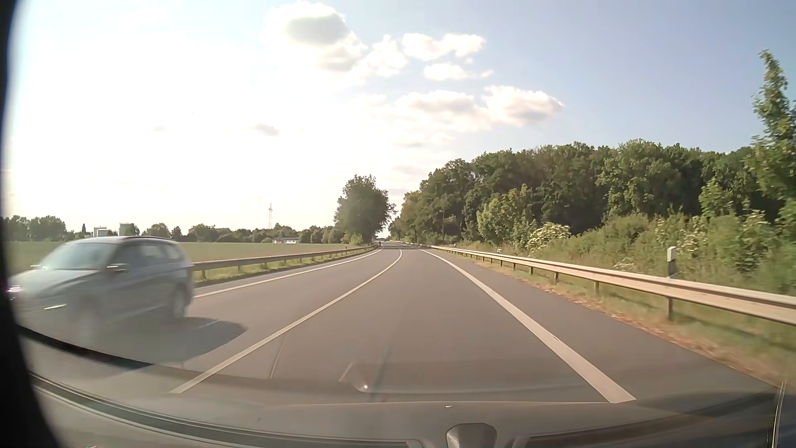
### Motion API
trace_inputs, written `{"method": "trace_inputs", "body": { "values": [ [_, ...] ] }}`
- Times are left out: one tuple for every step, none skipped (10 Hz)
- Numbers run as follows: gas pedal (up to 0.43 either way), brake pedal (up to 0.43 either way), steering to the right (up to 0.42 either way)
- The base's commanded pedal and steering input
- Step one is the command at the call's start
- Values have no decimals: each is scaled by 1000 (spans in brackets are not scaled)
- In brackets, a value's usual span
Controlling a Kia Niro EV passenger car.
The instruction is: Follow the waypoints while adhering to traffic rules and regulations
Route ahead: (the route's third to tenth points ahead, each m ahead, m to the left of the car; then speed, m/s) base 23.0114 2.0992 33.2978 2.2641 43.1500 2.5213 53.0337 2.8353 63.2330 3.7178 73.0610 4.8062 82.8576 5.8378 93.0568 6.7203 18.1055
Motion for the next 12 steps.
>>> {"method": "trace_inputs", "body": {
  "values": [
    [177,6,-2],
    [177,6,-2],
    [177,6,-2],
    [177,6,-2],
    [177,6,-2],
    [177,6,-1],
    [177,6,-2],
    [177,6,-2],
    [177,6,-1],
    [177,6,-1],
    [177,6,-1],
    [177,6,-1]
  ]
}}
